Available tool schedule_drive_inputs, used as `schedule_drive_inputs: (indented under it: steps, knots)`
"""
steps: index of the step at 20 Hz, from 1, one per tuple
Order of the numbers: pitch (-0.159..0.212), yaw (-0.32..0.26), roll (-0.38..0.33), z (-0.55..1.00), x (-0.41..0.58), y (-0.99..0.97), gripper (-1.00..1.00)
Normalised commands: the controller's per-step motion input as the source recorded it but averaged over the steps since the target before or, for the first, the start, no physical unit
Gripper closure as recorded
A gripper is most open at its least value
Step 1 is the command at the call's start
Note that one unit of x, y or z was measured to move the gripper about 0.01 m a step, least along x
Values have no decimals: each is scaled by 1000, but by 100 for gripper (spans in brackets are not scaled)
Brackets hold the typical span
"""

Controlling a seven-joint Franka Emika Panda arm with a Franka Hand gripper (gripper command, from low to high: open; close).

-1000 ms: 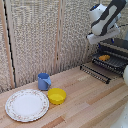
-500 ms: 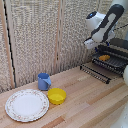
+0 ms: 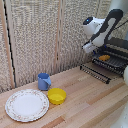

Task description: Kindly employ your clamp to softly take hold of the bread. Delicately rest it on the oven pan, verifying that it is even on the surface. Using your clamp and attentiveness, smoothly glide the pan into the oven and along the appropriate brackets, securing it in position.

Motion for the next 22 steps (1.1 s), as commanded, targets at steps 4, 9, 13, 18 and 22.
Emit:
schedule_drive_inputs:
  steps: [4,9,13,18,22]
  knots:
    - [183,219,-239,-149,0,68,-100]
    - [153,175,-305,-272,10,102,-100]
    - [131,157,-366,-252,0,44,-100]
    - [129,157,-375,-210,0,19,-100]
    - [131,158,-375,-158,-2,1,-100]
